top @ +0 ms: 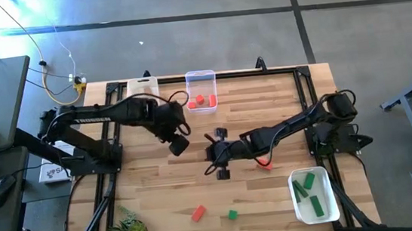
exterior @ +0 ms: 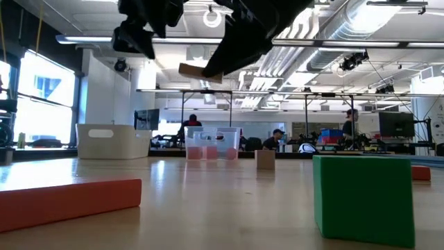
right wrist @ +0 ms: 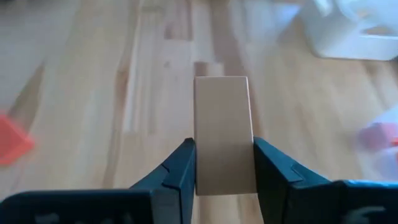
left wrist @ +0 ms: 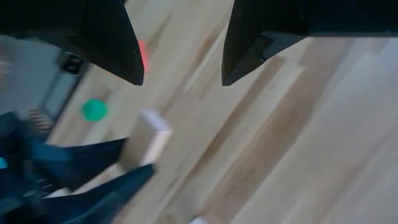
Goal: Sort & place blocks by color
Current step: Put the brown block into the top white bin
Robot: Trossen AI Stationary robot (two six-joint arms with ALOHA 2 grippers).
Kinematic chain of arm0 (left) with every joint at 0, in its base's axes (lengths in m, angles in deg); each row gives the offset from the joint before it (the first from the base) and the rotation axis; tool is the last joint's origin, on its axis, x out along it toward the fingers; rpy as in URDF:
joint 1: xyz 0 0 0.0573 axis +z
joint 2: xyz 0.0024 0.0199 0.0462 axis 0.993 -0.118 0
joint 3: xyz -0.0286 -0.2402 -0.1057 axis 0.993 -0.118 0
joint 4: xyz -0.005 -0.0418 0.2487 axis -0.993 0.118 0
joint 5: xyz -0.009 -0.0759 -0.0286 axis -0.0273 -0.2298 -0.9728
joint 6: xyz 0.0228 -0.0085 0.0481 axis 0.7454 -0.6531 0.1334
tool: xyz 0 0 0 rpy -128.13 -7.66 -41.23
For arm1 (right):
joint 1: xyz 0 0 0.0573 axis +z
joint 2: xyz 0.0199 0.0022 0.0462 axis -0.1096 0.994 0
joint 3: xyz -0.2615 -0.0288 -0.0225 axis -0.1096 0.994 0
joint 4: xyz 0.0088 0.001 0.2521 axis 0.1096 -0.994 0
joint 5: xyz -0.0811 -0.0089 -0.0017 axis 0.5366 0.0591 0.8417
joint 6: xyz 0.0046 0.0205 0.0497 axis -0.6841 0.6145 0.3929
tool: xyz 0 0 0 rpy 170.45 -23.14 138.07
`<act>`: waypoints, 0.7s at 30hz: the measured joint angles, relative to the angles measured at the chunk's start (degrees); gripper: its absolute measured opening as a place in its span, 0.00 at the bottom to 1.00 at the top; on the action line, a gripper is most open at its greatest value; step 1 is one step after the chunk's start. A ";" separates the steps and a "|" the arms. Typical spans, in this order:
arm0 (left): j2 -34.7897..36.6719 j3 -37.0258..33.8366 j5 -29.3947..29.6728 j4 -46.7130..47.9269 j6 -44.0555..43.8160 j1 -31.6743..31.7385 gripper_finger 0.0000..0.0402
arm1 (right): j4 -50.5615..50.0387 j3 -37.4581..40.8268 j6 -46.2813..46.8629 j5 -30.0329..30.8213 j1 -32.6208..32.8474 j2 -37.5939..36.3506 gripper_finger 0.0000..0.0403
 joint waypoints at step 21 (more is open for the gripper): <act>0.02 0.00 -6.03 -10.54 -2.60 5.15 0.51 | 10.87 0.00 -1.71 11.86 -0.61 -3.03 0.25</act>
